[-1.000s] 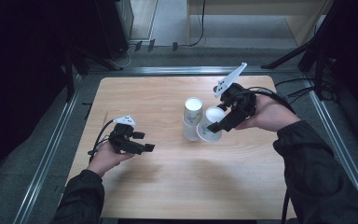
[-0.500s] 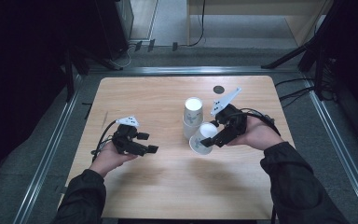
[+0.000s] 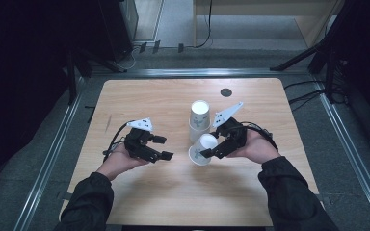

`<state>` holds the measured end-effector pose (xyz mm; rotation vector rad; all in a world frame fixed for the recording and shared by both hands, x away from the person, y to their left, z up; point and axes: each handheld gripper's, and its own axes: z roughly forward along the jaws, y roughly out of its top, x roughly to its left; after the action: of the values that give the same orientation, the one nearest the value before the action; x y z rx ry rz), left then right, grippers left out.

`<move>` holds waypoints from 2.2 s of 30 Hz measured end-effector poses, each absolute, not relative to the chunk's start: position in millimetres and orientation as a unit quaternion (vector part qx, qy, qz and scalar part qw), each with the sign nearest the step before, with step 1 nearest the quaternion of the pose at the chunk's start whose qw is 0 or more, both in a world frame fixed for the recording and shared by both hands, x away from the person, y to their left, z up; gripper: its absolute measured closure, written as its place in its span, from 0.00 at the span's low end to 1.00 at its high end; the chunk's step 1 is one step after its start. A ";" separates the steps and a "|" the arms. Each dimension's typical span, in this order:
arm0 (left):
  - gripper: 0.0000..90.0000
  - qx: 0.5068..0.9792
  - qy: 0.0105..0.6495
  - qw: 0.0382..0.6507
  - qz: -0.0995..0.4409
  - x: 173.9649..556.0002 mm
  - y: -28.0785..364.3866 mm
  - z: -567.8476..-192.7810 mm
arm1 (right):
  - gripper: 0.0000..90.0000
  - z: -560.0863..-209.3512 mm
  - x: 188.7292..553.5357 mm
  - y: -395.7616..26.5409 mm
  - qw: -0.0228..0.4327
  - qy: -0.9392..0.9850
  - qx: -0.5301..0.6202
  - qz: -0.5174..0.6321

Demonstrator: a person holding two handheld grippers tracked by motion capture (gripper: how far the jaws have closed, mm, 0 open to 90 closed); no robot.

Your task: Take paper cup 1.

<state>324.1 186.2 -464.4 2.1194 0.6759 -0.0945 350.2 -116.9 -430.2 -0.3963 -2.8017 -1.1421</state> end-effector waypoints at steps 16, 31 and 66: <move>0.16 0.864 0.225 0.445 -0.065 319.8 163.7 -472.3 | 0.39 -445.4 341.8 -104.6 0.070 -0.902 -0.130 -0.407; 0.15 0.868 0.191 0.452 -0.081 318.5 140.9 -482.3 | 0.39 -453.4 335.9 -103.2 0.088 -0.890 -0.143 -0.425; 0.33 0.877 0.160 0.451 -0.045 314.7 145.7 -480.4 | 0.32 -455.8 344.0 -94.6 0.116 -0.882 -0.121 -0.441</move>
<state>314.7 145.7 -480.4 2.1681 0.3956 -0.1115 344.0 -94.6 -455.8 -0.3554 -2.5819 -1.2905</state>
